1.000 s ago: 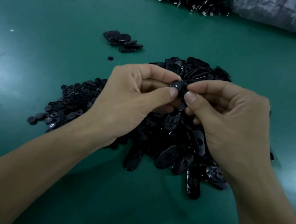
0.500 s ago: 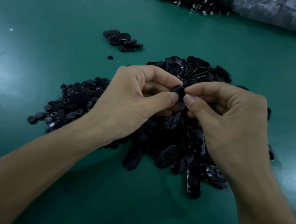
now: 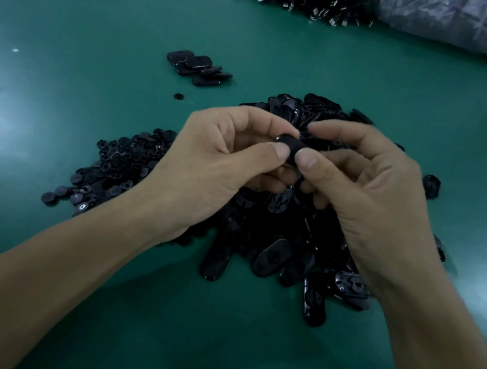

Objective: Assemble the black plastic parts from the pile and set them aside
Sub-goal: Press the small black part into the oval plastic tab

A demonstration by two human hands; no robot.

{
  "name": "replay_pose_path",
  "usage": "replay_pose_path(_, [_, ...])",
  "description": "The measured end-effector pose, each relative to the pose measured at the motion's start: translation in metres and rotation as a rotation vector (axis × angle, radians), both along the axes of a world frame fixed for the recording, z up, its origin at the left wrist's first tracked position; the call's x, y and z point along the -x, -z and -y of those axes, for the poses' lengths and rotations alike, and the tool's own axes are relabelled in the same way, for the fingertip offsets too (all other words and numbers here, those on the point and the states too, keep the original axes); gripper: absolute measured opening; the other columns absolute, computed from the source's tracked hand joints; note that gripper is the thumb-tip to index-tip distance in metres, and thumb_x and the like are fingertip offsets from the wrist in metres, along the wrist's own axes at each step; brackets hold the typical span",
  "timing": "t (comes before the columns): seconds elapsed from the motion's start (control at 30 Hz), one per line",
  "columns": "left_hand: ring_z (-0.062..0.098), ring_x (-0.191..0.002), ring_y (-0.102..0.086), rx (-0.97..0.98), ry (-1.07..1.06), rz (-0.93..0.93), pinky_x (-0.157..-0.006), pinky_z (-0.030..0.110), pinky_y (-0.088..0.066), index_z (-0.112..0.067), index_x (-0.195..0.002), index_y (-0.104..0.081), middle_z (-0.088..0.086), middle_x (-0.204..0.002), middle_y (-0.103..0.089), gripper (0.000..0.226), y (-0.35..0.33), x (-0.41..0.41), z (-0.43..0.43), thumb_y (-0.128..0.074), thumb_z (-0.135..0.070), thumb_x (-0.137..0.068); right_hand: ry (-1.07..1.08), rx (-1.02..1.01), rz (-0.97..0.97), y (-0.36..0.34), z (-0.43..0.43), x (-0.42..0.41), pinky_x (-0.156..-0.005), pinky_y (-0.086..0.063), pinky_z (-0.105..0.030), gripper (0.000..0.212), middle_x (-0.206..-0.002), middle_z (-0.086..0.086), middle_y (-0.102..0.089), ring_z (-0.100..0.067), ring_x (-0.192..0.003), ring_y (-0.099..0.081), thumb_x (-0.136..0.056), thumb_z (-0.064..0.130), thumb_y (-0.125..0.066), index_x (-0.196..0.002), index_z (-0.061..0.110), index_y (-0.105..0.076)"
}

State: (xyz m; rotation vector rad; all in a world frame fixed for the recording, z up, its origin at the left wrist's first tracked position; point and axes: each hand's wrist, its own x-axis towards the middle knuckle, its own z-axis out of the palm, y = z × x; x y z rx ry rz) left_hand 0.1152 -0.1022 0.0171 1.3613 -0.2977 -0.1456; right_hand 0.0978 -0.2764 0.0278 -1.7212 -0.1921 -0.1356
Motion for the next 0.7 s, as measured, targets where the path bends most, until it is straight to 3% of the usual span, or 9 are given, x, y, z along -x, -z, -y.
replay_pose_path(0.17, [0.015,-0.068,-0.071,-0.021,-0.008,-0.013,-0.065,0.024,-0.058,-0.01,-0.093,-0.069,0.007,-0.076,-0.074,0.006,-0.0003,-0.0014,-0.0012,-0.07,-0.006,-0.089,0.011,-0.011,0.004,-0.0013,-0.0029,0.0022,-0.053,-0.048,-0.012,0.008,-0.067,0.004,-0.073,-0.003,-0.056,-0.064,-0.081,0.018,-0.077,-0.088,0.016,-0.074])
replay_pose_path(0.33, [0.015,-0.064,-0.07,-0.035,-0.015,-0.003,-0.062,0.025,-0.057,-0.011,-0.088,-0.07,0.008,-0.072,-0.073,0.008,0.0005,-0.0026,-0.0037,-0.072,-0.004,-0.085,-0.003,0.0,0.039,-0.0033,-0.0042,0.004,-0.054,-0.049,-0.014,0.008,-0.069,0.003,-0.074,-0.003,-0.057,-0.064,-0.081,0.02,-0.076,-0.089,0.019,-0.075])
replay_pose_path(0.43, [0.015,-0.063,-0.07,-0.027,-0.051,-0.005,-0.062,0.026,-0.059,-0.011,-0.087,-0.07,0.009,-0.071,-0.073,0.01,0.0007,-0.0033,-0.0025,-0.075,-0.003,-0.083,-0.021,0.006,0.022,-0.0026,-0.0018,0.0024,-0.056,-0.049,-0.015,0.013,-0.072,-0.001,-0.074,-0.005,-0.06,-0.064,-0.089,0.008,-0.073,-0.093,0.02,-0.076])
replay_pose_path(0.7, [0.017,-0.064,-0.071,-0.009,-0.036,0.001,-0.063,0.026,-0.059,-0.012,-0.088,-0.071,0.009,-0.073,-0.074,0.017,-0.0011,-0.0021,-0.0016,-0.075,-0.018,-0.072,-0.019,-0.013,0.019,-0.0027,-0.0005,0.0026,-0.054,-0.05,-0.016,0.014,-0.069,-0.001,-0.073,-0.005,-0.058,-0.064,-0.088,0.007,-0.074,-0.088,0.021,-0.076])
